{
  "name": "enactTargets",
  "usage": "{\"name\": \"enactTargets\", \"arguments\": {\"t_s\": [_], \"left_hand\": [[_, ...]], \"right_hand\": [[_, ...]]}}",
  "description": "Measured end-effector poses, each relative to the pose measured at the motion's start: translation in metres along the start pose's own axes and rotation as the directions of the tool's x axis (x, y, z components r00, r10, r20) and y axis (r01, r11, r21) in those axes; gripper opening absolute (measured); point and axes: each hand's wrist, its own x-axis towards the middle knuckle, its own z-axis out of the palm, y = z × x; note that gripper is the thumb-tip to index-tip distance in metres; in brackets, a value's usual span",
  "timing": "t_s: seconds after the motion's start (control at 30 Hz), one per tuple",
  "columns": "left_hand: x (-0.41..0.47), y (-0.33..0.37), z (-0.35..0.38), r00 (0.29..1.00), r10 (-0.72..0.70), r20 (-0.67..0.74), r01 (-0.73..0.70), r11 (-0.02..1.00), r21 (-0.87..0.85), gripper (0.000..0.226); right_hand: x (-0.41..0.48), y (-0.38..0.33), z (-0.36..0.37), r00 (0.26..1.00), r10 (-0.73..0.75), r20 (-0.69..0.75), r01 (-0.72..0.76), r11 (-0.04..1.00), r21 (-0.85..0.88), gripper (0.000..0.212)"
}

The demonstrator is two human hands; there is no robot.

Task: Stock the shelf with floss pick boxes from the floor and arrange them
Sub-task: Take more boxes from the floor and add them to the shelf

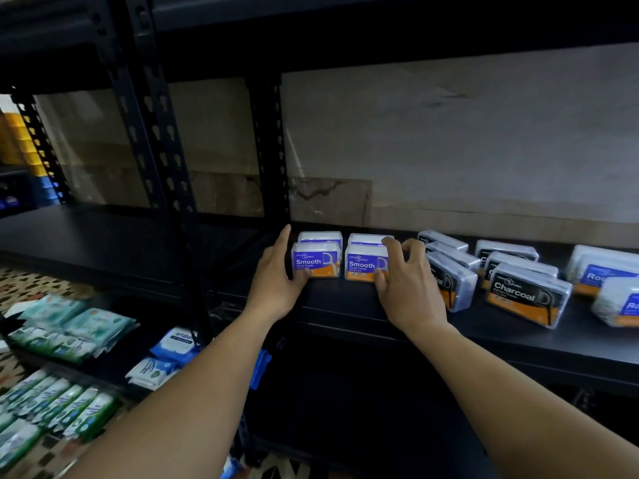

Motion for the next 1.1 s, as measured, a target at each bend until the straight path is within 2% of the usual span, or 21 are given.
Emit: {"name": "enactTargets", "arguments": {"t_s": [0.13, 0.23, 0.3, 0.4, 0.5, 0.57, 0.63, 0.67, 0.73, 0.8, 0.83, 0.9, 0.97, 1.1], "left_hand": [[-0.030, 0.006, -0.002, 0.998, 0.040, -0.039, -0.041, 0.999, -0.008, 0.083], [-0.069, 0.008, -0.009, 0.994, 0.080, -0.078, -0.082, 0.996, -0.018, 0.072], [-0.100, 0.005, -0.014, 0.988, 0.108, -0.114, -0.108, 0.994, 0.009, 0.064], [-0.148, -0.007, -0.016, 0.988, 0.102, -0.117, -0.098, 0.994, 0.040, 0.054], [-0.194, -0.031, -0.011, 1.000, 0.024, 0.019, -0.025, 0.998, 0.064, 0.049], [-0.221, -0.048, -0.005, 0.976, -0.107, 0.189, 0.092, 0.992, 0.084, 0.048], [-0.238, -0.063, 0.001, 0.902, -0.215, 0.375, 0.167, 0.974, 0.156, 0.050], [-0.244, -0.068, 0.004, 0.841, -0.266, 0.472, 0.194, 0.961, 0.195, 0.052], [-0.253, -0.077, 0.011, 0.707, -0.346, 0.617, 0.233, 0.937, 0.260, 0.058], [-0.265, -0.088, 0.020, 0.614, -0.406, 0.677, 0.254, 0.913, 0.318, 0.063], [-0.273, -0.094, 0.024, 0.576, -0.431, 0.695, 0.252, 0.902, 0.351, 0.065], [-0.289, -0.107, 0.031, 0.485, -0.474, 0.735, 0.233, 0.880, 0.414, 0.067], [-0.302, -0.118, 0.037, 0.410, -0.511, 0.755, 0.251, 0.859, 0.446, 0.064], [-0.317, -0.148, 0.048, 0.370, -0.552, 0.747, 0.278, 0.833, 0.478, 0.058]], "right_hand": [[-0.021, -0.001, -0.006, 0.997, -0.035, -0.063, 0.041, 0.995, 0.091, 0.047], [-0.054, -0.003, -0.007, 0.985, -0.151, -0.082, 0.162, 0.976, 0.146, 0.048], [-0.082, -0.002, -0.004, 0.976, -0.202, -0.076, 0.213, 0.957, 0.196, 0.050], [-0.128, 0.003, 0.003, 0.963, -0.265, -0.042, 0.268, 0.947, 0.179, 0.045], [-0.169, 0.008, 0.012, 0.958, -0.282, 0.050, 0.267, 0.943, 0.199, 0.038], [-0.192, 0.014, 0.022, 0.948, -0.224, 0.226, 0.170, 0.958, 0.232, 0.037], [-0.208, 0.023, 0.035, 0.872, -0.125, 0.474, 0.007, 0.970, 0.243, 0.037], [-0.215, 0.029, 0.042, 0.798, -0.079, 0.597, -0.078, 0.969, 0.233, 0.038], [-0.227, 0.036, 0.056, 0.604, -0.012, 0.797, -0.206, 0.964, 0.170, 0.044], [-0.241, 0.043, 0.069, 0.430, 0.015, 0.903, -0.206, 0.975, 0.082, 0.050], [-0.249, 0.046, 0.074, 0.371, 0.013, 0.929, -0.172, 0.983, 0.055, 0.053], [-0.263, 0.052, 0.087, 0.300, 0.013, 0.954, -0.122, 0.992, 0.025, 0.060], [-0.274, 0.058, 0.098, 0.260, 0.025, 0.965, -0.102, 0.995, 0.002, 0.061], [-0.291, 0.070, 0.126, 0.228, 0.039, 0.973, -0.049, 0.998, -0.028, 0.059]]}}
